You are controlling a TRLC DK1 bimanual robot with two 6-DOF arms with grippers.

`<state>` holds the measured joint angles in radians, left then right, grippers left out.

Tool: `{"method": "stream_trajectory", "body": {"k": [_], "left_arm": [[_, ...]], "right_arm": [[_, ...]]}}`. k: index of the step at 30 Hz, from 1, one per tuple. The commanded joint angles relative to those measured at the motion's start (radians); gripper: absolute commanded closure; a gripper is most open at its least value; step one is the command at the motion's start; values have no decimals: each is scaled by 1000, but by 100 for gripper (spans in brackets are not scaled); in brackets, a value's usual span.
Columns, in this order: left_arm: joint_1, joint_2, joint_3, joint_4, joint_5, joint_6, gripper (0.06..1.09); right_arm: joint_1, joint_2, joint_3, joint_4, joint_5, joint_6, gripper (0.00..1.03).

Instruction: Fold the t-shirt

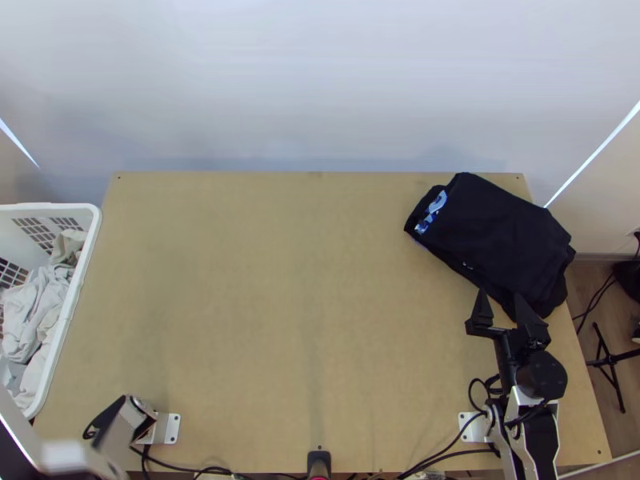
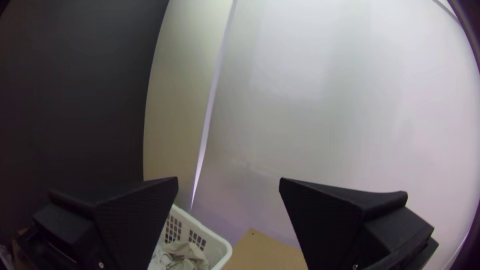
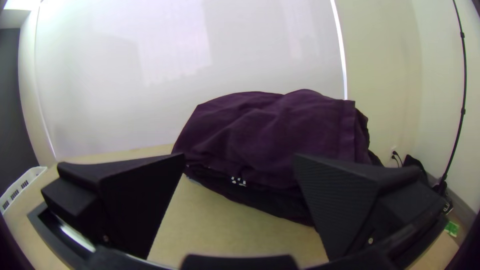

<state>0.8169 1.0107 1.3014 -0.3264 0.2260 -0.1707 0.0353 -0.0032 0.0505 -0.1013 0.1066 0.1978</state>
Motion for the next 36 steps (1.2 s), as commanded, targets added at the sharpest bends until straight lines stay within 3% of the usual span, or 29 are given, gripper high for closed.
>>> {"method": "stream_trajectory", "body": {"k": [1,6,10,15,18,25,36], "left_arm": [[157,453,306,-174,65,14,10],[206,718,526,-356,65,108,10],[226,899,631,-415,62,198,10],[251,1095,739,-511,-8,309,10],[265,1203,756,-514,-89,366,10],[304,1396,773,-505,-93,534,10],[315,1585,803,-338,-94,579,10]], "right_arm": [[0,0,0,0,1,-1,4],[0,0,0,0,-1,-1,4],[0,0,0,0,-1,-1,4],[0,0,0,0,1,-1,4],[0,0,0,0,1,-1,4],[0,0,0,0,1,0,4],[0,0,0,0,1,-1,4]]}}
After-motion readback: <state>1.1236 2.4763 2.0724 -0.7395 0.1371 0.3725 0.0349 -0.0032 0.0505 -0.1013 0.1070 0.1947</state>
